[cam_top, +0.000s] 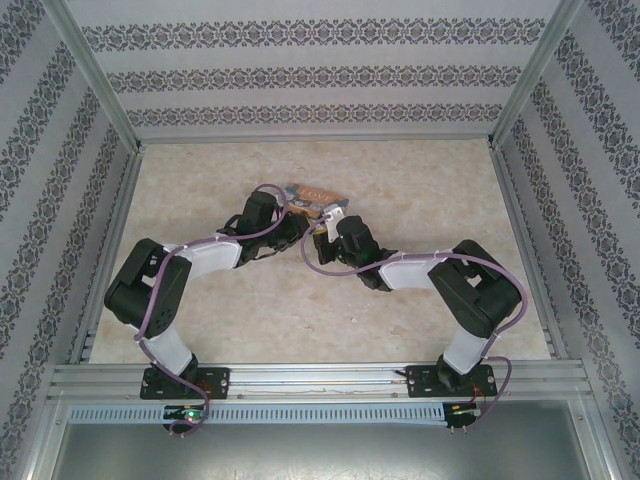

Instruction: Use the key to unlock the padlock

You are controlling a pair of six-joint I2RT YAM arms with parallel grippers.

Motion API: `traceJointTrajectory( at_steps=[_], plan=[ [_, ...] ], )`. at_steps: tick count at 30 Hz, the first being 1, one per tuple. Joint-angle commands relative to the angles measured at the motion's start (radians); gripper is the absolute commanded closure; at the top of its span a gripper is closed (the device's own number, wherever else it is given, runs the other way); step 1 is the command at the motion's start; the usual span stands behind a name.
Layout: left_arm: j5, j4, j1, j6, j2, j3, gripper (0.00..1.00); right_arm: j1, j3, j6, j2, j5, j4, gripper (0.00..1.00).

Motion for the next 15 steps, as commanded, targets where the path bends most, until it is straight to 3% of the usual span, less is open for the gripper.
traceJointTrajectory(
  at_steps=[1, 15],
  plan=[
    [0.157, 0.053, -0.033, 0.005, 0.03, 0.018, 0.8, 0.013, -0.002, 0.065, 0.014, -0.035, 0.208, 1.0],
    [0.138, 0.145, -0.019, -0.012, 0.11, -0.014, 0.74, 0.047, -0.1, 0.231, 0.134, -0.01, 0.285, 1.0]
  ],
)
